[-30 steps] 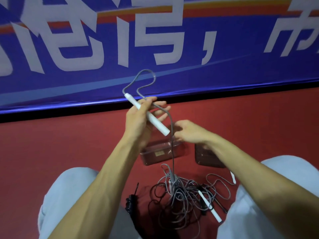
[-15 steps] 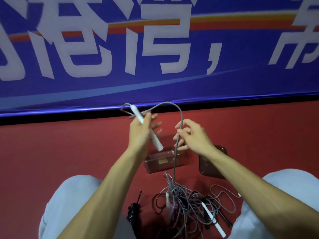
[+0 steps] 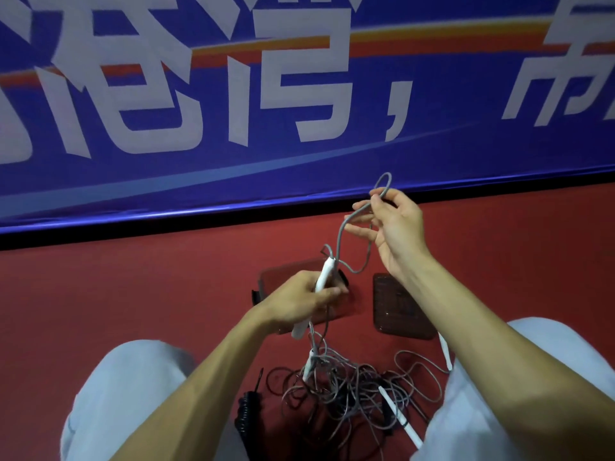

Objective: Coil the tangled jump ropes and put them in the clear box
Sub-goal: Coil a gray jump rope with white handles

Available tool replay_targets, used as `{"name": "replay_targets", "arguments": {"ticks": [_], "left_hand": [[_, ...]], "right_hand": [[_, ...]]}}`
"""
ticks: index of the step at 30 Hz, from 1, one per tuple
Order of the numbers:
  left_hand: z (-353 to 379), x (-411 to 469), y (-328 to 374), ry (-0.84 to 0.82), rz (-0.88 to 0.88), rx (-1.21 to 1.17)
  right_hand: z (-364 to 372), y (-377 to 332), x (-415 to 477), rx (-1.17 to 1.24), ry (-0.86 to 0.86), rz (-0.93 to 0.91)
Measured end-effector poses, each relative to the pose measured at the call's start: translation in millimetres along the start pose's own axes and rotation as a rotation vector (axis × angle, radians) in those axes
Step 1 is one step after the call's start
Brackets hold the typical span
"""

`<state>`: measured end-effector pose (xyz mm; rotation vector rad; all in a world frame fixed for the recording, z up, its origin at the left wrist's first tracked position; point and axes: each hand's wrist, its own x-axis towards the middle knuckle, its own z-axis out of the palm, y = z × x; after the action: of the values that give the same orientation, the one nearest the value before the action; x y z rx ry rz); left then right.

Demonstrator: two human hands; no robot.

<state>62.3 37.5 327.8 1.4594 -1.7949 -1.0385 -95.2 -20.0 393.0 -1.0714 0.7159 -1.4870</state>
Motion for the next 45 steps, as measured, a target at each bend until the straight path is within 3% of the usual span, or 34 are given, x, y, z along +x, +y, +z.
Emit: {"name": "replay_targets", "arguments": {"ticks": [5, 10, 14, 18, 21, 23, 28, 33, 37, 40, 45], "left_hand": [[0.7, 5.8, 0.1, 0.162, -0.010, -0.191], [-9.3, 3.3, 17.9, 0.310, -0.003, -0.630], [-22.0, -3.1, 29.6, 0.379, 0.027, -0.826], [-34.3, -7.8, 35.6, 0.405, 0.099, -1.106], [-42.6, -8.7, 33.4, 0.412, 0.152, -1.314], [-44.7, -8.8, 31.3, 0.420, 0.168, -1.343], [-44.0, -2.6, 26.7, 0.481, 0.176, -1.239], [-27.8, 4.5, 10.0, 0.459, 0.026, -0.643], [-16.9, -0.3, 7.6, 0.298, 0.072, -0.174], [-12.1, -3.4, 8.4, 0.160, 0.067, -0.042], [-5.5, -4.2, 10.8, 0.154, 0.076, 0.119]], "right_hand": [[-5.7, 4.6, 7.4, 0.035, 0.096, 0.093], [-7.7, 10.8, 5.6, -0.064, 0.062, 0.203], [-4.4, 22.9, -5.3, -0.447, -0.163, 0.281], [-2.2, 38.4, -14.0, -0.726, -0.535, 0.364], [-1.2, 46.2, -18.4, -0.821, -0.811, 0.375], [-0.3, 52.3, -18.1, -0.836, -0.824, 0.309], [-0.5, 53.6, -16.1, -0.784, -0.508, 0.177], [5.1, 33.0, -10.1, -0.558, -0.232, -0.029], [8.3, 16.0, -9.5, -0.348, -0.132, -0.093], [8.3, 9.5, -9.3, -0.231, -0.108, -0.078], [2.4, 3.7, -2.5, -0.032, -0.022, 0.004]]}}
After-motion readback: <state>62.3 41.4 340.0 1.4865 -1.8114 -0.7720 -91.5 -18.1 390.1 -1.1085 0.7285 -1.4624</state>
